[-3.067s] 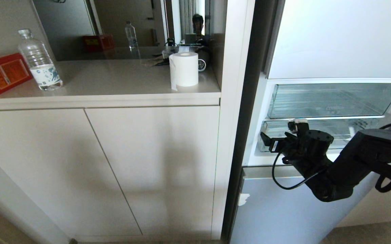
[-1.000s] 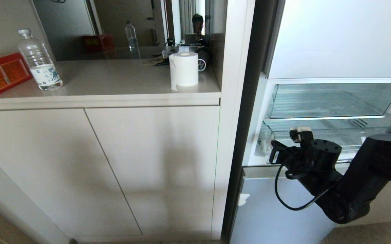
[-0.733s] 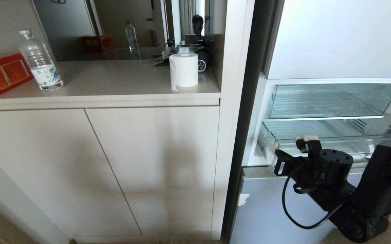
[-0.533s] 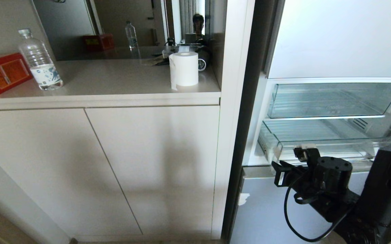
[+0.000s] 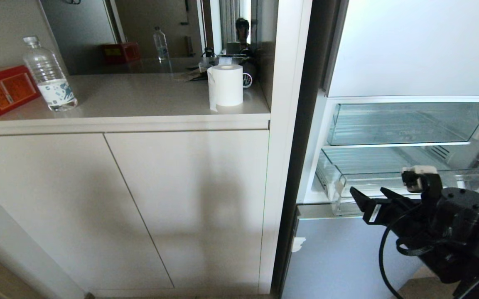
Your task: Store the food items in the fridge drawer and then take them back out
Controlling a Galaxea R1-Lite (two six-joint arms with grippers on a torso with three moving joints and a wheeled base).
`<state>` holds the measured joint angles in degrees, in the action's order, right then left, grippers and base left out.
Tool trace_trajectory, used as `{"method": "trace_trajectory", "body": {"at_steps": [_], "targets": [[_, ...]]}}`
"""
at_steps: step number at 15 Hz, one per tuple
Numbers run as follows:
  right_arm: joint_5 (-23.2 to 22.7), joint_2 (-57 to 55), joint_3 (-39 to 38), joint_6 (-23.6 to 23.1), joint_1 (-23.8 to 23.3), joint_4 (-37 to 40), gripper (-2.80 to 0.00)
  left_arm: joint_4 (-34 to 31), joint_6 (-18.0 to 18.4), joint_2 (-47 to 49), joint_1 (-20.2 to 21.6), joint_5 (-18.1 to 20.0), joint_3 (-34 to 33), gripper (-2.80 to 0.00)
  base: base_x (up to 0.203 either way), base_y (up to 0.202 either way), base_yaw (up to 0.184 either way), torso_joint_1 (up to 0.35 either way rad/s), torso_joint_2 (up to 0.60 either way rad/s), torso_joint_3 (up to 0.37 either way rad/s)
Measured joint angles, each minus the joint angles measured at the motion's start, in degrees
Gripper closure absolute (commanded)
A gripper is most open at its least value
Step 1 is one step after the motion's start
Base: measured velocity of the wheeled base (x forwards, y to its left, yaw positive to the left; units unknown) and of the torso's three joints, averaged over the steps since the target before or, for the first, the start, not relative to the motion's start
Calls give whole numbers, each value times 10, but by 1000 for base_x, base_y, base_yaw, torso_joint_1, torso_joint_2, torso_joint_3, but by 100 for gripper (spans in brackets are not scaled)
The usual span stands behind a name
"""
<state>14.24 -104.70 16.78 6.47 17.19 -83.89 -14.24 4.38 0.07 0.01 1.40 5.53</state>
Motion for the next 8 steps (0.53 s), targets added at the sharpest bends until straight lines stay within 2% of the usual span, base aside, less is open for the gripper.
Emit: {"method": "trace_trajectory", "body": {"at_steps": [1, 3, 6, 8], "targets": [[-1, 36, 15, -2, -20, 40, -280, 0, 0, 0, 0, 0, 0, 0, 0, 0, 0, 0, 0, 0], [-15, 100, 80, -5, -68, 171, -280, 0, 0, 0, 1, 0, 0, 0, 0, 0, 0, 0, 0, 0], [-72, 156, 228, -7, -149, 430, -280, 0, 0, 0, 1, 0, 0, 0, 0, 0, 0, 0, 0, 0], [-102, 145, 306, -10, -189, 565, -280, 0, 0, 0, 1, 0, 0, 0, 0, 0, 0, 0, 0, 0]]}}
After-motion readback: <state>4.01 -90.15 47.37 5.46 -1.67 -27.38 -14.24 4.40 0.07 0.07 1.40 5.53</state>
